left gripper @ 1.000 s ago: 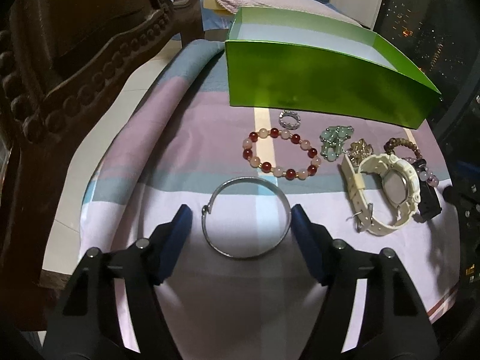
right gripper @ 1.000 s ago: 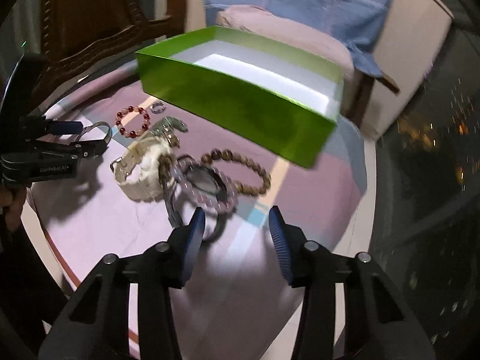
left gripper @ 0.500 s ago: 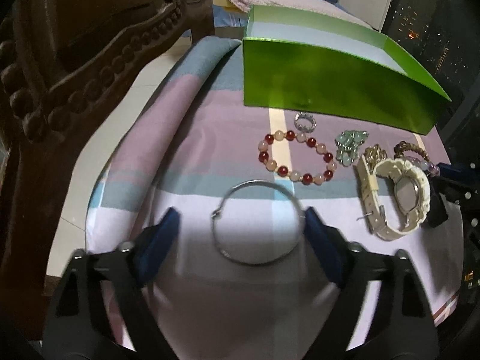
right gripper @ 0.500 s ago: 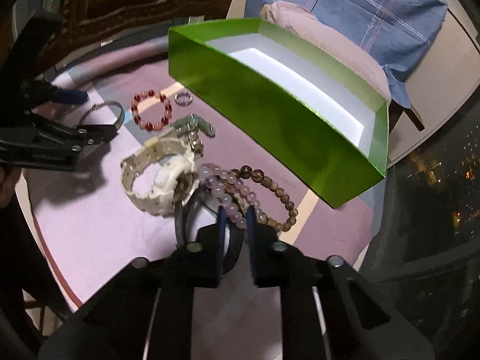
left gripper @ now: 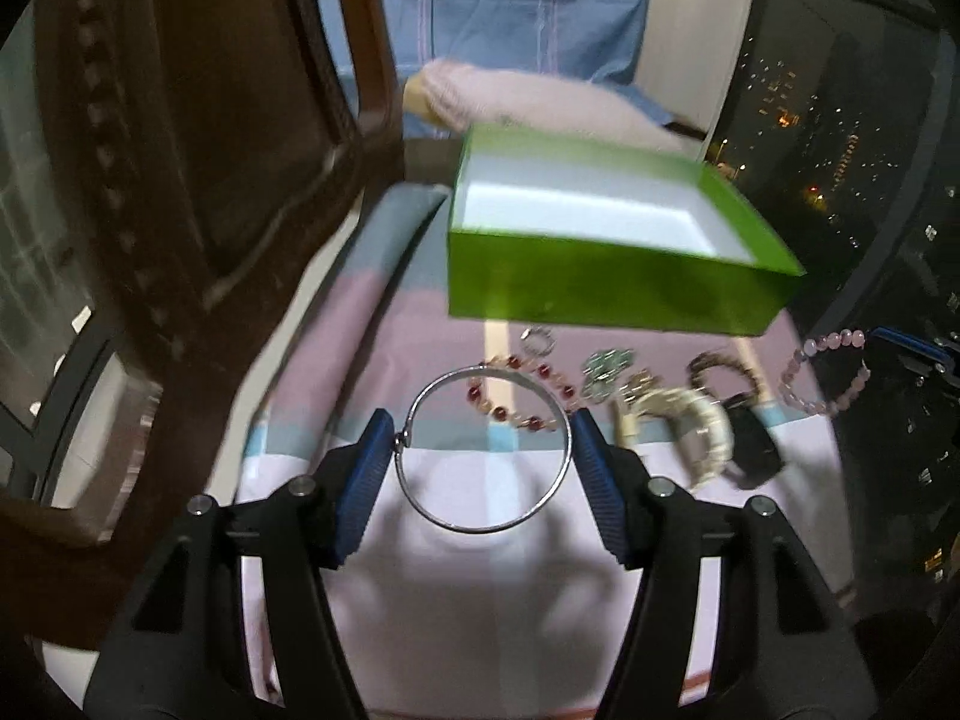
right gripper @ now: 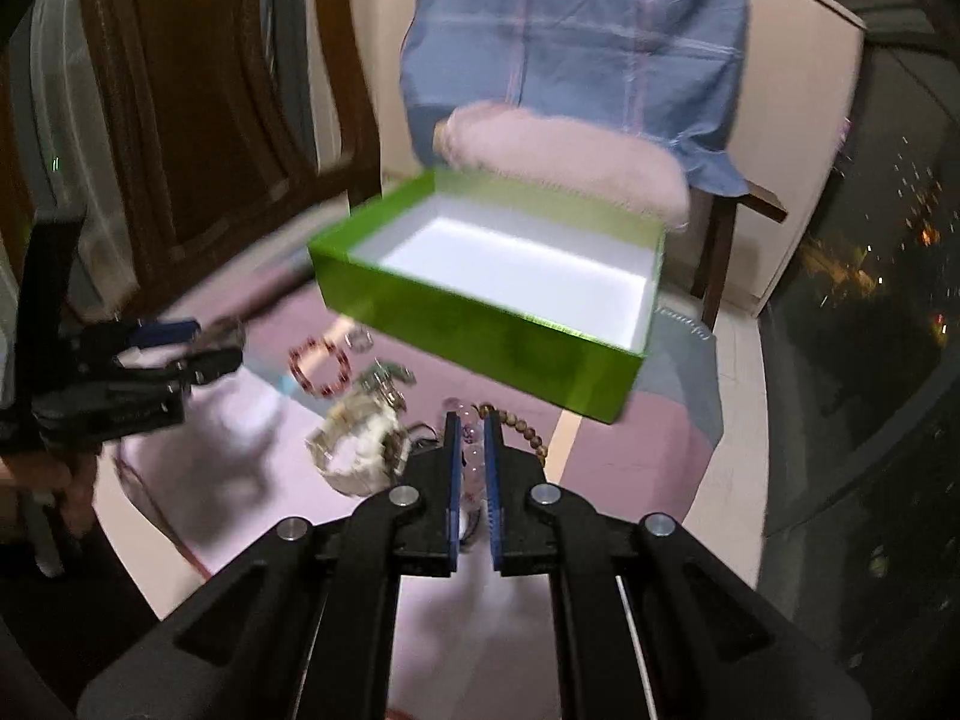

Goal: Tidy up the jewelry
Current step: 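Grasp the pink bead bracelet with the right tool while the left tool grasps the silver bangle, then lift both held bracelets and carry them toward the green box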

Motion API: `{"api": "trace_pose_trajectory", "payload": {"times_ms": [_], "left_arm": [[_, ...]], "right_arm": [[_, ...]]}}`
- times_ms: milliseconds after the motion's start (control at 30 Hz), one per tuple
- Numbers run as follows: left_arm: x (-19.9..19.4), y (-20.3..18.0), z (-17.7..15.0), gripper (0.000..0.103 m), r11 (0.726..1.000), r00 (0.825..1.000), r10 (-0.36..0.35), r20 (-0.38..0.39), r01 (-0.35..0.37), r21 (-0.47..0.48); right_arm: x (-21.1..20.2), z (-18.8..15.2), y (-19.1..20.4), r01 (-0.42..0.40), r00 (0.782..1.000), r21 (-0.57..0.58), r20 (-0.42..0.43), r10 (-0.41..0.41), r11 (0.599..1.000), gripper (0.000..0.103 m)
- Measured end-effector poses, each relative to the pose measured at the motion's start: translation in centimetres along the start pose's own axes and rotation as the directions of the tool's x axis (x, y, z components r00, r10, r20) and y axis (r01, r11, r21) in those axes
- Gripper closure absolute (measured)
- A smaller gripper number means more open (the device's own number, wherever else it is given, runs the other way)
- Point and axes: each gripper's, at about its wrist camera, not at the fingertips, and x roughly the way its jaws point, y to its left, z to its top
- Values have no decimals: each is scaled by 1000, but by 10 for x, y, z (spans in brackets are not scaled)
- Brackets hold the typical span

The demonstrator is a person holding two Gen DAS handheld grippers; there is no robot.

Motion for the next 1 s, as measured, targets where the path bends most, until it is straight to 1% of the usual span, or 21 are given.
{"api": "trace_pose_trajectory", "payload": {"times_ms": [167, 267, 400, 467, 667, 1000], "left_arm": [[-45, -10, 5, 43, 1000, 999, -30, 37, 29, 7], [-71, -22, 3, 43, 999, 997, -54, 47, 54, 3], [-101, -33, -5, 43, 998, 996, -58, 74, 56, 29], [-117, -37, -9, 43, 997, 994, -67, 83, 65, 32], [-146, -46, -20, 43, 997, 992, -69, 107, 64, 52], [-170, -51, -30, 43, 996, 989, -71, 133, 62, 66]], "right_arm": [[-46, -1, 1, -35, 996, 115, 81, 25, 993, 95], [-74, -7, 13, -39, 992, 154, 124, 20, 987, 95], [-102, -16, 26, -21, 986, 186, 164, -10, 982, 95], [-110, -21, 32, -12, 986, 199, 168, -22, 980, 95], [-126, -33, 44, 26, 983, 210, 173, -63, 977, 95], [-151, -47, 55, 47, 973, 224, 209, -96, 973, 95]]}}
